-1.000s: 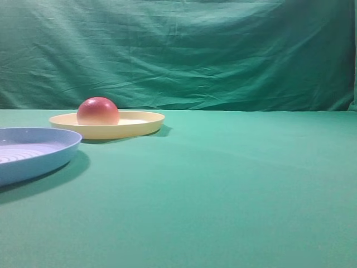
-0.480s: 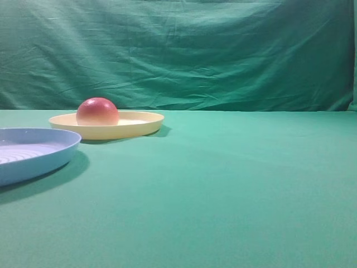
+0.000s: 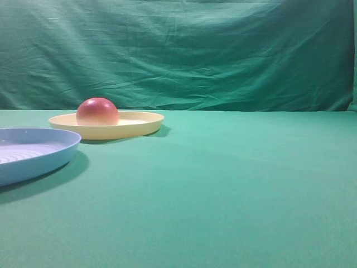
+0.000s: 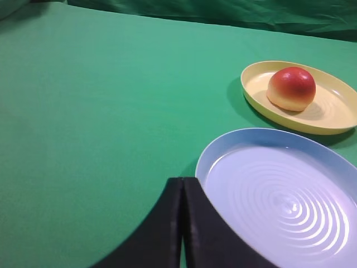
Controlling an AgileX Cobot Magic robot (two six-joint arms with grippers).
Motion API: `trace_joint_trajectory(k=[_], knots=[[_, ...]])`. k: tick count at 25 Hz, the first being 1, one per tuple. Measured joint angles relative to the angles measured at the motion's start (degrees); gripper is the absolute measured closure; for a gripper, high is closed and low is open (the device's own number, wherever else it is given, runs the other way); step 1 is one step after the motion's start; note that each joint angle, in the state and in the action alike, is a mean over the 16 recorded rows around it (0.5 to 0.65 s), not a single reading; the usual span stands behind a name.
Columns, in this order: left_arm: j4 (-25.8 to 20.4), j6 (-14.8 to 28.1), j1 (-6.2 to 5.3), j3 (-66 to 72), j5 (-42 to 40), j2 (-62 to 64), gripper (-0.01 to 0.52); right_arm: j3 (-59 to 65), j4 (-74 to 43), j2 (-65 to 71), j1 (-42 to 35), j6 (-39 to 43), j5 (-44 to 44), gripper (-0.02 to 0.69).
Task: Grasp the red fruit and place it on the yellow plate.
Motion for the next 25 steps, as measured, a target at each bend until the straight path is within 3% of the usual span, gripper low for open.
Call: trace_joint_trajectory(k=[12,25], knots=[[0.00,0.00,0.00,0.00,0.00,0.00,0.514,31.03,1.93,-26.96,-16.94,-8.03,-20.41,0.665],[0.00,0.00,0.00,0.00,0.00,0.00,0.514,57.20,2.08,-43.36,-23.44,-10.69,-32.40,0.665]])
